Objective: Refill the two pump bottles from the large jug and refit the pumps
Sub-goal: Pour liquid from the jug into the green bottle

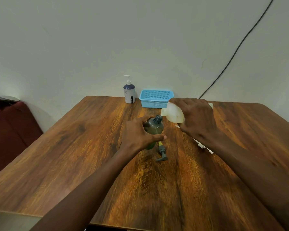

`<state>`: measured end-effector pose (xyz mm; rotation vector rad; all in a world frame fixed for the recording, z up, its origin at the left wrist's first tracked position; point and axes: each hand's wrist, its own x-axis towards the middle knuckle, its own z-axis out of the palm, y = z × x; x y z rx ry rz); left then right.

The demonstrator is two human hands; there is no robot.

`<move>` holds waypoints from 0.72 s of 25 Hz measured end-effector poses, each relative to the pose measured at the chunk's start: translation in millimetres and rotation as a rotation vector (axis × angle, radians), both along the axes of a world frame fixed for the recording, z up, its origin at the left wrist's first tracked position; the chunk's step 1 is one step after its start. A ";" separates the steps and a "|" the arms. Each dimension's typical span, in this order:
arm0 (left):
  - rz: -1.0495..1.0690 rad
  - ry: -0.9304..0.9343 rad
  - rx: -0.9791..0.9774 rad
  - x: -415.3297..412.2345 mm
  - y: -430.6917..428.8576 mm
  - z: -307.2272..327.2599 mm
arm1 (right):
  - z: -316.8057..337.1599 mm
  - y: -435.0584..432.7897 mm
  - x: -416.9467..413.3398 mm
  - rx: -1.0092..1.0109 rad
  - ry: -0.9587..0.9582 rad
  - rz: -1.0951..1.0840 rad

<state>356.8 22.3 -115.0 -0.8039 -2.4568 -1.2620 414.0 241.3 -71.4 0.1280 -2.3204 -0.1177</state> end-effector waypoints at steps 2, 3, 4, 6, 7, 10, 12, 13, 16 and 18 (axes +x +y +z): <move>-0.002 -0.004 -0.001 -0.5 -0.4 -0.4 | -0.2 -0.3 -0.3 0.006 -0.002 -0.002; -0.002 -0.003 -0.002 -0.9 -0.7 -0.5 | -0.3 -0.1 -0.6 0.009 -0.003 -0.001; -0.003 -0.003 -0.005 -1.0 -0.8 -0.7 | -0.2 -0.2 -0.7 0.012 -0.003 -0.001; -0.009 -0.001 -0.007 -1.4 -1.1 -1.3 | 0.0 -0.7 -1.3 0.015 0.000 0.002; -0.009 0.000 -0.007 -1.6 -1.4 -1.7 | -0.2 -0.9 -1.6 0.016 0.005 0.006; -0.004 0.001 -0.011 -2.6 -2.2 -2.8 | -1.1 -1.1 -2.0 0.015 0.012 0.009; -0.003 0.001 -0.016 -2.9 -2.3 -3.8 | -2.5 -0.6 -2.3 0.010 0.004 0.006; -0.004 -0.001 -0.015 -2.9 -2.1 -4.2 | -3.1 -0.1 -2.4 0.007 -0.001 0.005; -0.013 -0.001 -0.012 -2.4 -2.5 -5.5 | -3.9 0.5 -2.2 0.007 -0.015 0.001; -0.017 0.000 -0.016 -3.4 -2.9 -6.5 | -4.4 1.2 -2.6 0.006 -0.022 0.000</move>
